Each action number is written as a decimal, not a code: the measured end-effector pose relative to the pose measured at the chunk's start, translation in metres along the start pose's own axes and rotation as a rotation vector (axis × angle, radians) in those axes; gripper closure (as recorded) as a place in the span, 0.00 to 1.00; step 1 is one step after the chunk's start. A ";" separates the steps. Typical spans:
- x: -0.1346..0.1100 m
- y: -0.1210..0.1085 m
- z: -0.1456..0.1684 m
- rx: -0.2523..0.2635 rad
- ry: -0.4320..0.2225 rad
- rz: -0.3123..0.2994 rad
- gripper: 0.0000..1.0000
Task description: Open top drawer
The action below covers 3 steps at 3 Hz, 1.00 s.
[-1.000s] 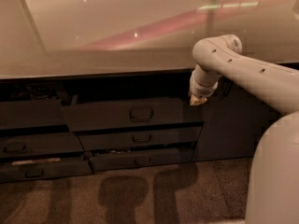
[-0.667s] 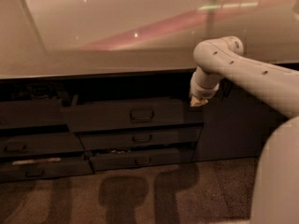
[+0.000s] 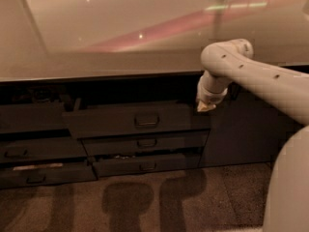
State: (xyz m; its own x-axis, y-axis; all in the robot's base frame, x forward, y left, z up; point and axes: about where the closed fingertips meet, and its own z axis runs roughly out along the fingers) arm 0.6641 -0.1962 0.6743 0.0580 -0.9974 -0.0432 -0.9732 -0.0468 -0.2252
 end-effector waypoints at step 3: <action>0.001 0.015 -0.003 0.000 -0.006 -0.009 1.00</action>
Offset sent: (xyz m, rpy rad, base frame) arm -0.3529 -0.0663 -0.2521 -0.1370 -0.0069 0.0976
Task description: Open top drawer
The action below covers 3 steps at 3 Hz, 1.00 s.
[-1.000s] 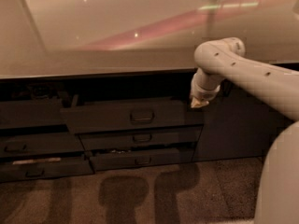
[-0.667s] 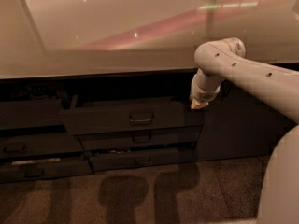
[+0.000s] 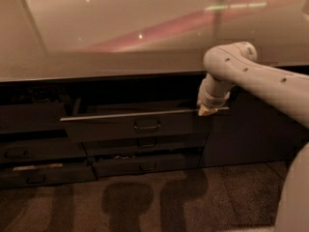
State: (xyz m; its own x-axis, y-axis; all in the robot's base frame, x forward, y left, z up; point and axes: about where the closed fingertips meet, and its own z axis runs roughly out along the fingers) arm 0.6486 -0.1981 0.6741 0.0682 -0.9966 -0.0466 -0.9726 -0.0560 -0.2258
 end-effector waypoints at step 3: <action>0.000 0.010 -0.005 0.000 -0.003 -0.003 1.00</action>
Offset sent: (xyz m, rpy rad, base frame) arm -0.2918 -0.0438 -0.1417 0.0625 0.0055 0.0875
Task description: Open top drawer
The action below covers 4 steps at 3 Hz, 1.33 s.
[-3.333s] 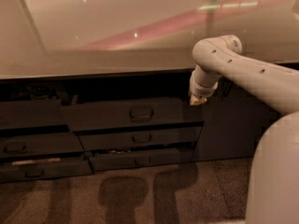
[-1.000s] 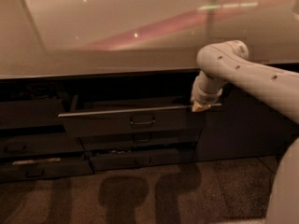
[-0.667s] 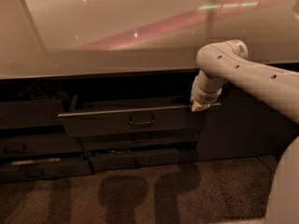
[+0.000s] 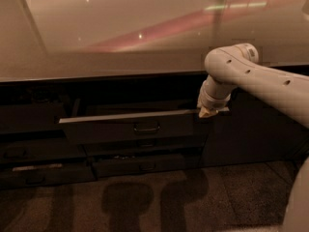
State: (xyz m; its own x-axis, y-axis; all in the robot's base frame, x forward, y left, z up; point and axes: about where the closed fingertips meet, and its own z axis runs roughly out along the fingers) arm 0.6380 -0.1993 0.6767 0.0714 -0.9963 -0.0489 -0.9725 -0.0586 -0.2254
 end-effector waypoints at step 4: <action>0.001 0.017 -0.003 0.001 -0.002 -0.004 1.00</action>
Offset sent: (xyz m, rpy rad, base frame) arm -0.3215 -0.0501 -0.1771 0.0387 -0.0247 0.0666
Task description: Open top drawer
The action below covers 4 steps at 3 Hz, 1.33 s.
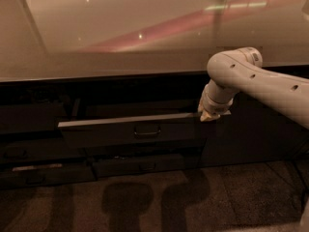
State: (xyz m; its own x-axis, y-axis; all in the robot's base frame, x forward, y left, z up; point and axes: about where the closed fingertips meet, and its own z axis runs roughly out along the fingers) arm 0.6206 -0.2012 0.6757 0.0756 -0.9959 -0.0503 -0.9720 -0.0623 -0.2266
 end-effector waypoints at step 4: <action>0.000 0.015 -0.004 -0.003 0.001 -0.005 1.00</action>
Offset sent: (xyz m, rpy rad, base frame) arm -0.3772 -0.0641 -0.2319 -0.0524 0.0691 0.1201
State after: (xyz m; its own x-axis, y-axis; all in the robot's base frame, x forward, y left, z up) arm 0.6054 -0.2028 0.6763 0.0803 -0.9956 -0.0481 -0.9722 -0.0676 -0.2242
